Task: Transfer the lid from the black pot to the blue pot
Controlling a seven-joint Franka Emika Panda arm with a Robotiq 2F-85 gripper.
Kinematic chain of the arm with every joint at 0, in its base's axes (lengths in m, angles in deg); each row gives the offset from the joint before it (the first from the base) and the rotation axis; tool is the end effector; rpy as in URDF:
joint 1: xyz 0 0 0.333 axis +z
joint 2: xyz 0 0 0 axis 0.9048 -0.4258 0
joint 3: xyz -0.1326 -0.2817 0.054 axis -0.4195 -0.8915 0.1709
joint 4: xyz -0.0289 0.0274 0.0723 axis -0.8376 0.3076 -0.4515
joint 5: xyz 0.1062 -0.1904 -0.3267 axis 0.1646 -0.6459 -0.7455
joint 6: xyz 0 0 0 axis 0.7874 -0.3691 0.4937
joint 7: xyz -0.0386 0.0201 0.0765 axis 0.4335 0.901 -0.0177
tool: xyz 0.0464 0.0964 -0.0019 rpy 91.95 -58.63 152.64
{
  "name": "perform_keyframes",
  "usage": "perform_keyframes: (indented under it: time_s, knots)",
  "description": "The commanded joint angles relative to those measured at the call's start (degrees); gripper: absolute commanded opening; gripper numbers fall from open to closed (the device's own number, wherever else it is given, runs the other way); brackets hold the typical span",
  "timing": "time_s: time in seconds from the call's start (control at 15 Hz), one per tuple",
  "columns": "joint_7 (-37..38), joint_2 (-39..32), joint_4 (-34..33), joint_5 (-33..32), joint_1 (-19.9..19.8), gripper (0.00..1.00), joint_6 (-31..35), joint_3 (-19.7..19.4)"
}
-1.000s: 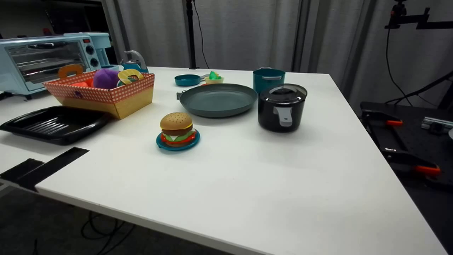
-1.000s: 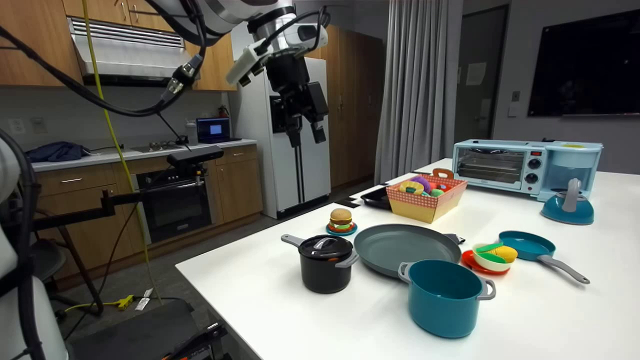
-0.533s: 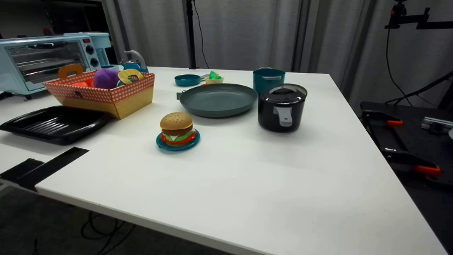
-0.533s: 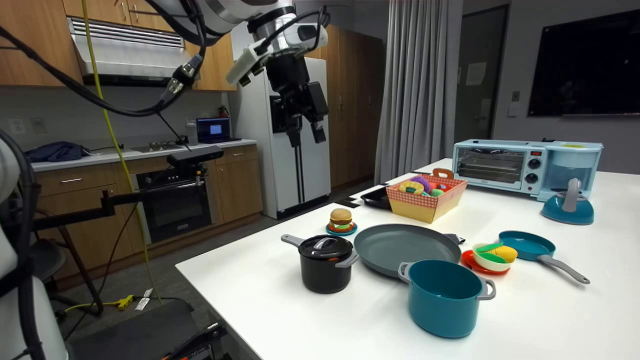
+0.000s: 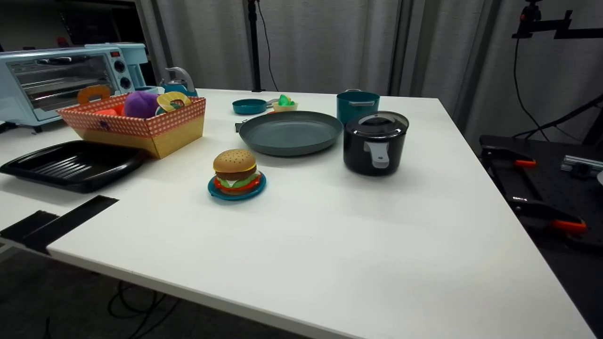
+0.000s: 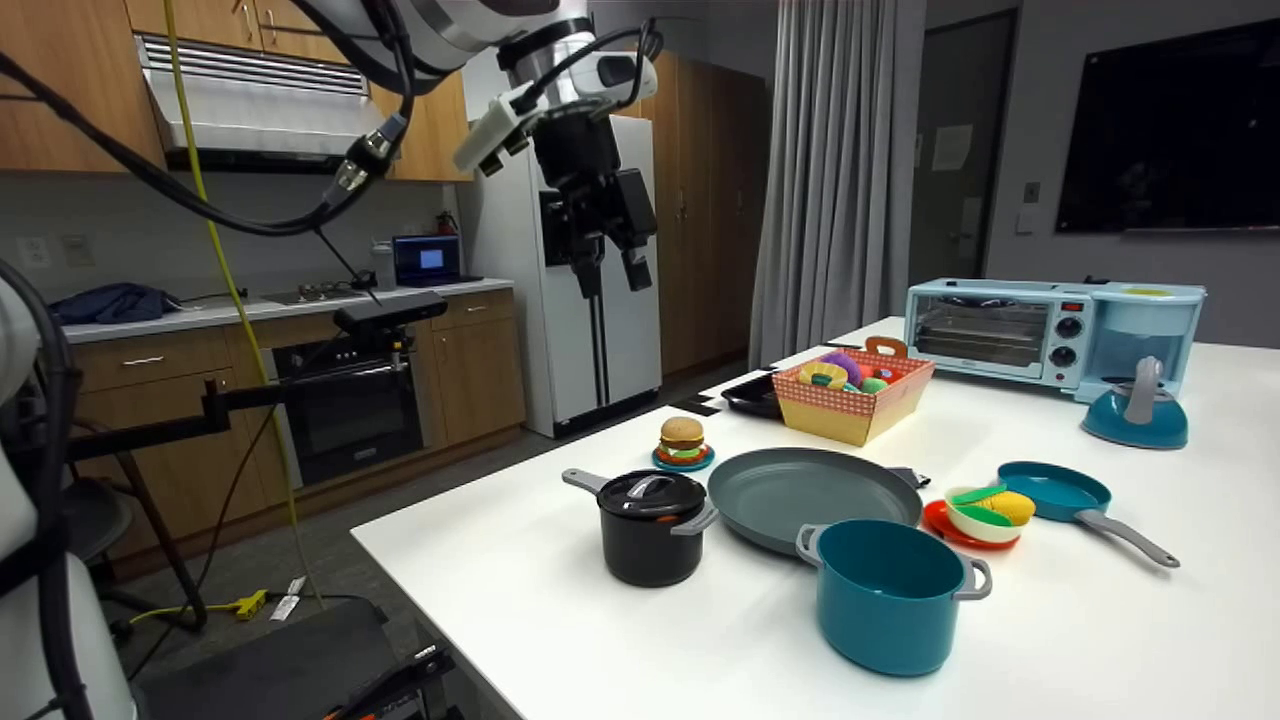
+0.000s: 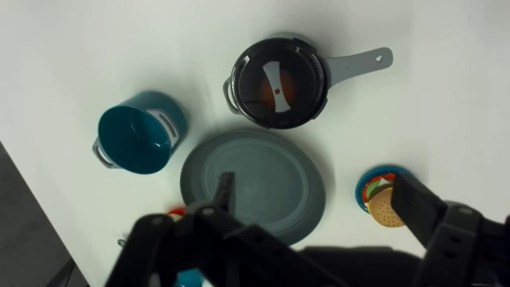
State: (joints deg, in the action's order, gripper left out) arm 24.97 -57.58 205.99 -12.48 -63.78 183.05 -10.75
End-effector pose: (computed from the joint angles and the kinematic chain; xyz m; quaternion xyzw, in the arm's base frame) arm 0.4192 0.1321 0.4627 0.9922 -0.0248 0.0873 0.0854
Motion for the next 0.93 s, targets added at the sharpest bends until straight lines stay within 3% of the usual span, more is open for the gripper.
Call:
perform_keyframes:
  time_s: [0.0, 0.87]
  knots:
    - [0.3, -1.28, 0.0, 0.73, 1.39, 1.0, 0.11, -1.52]
    - [-1.7, -7.11, 3.05, 1.71, 2.54, 1.0, 0.78, -3.55]
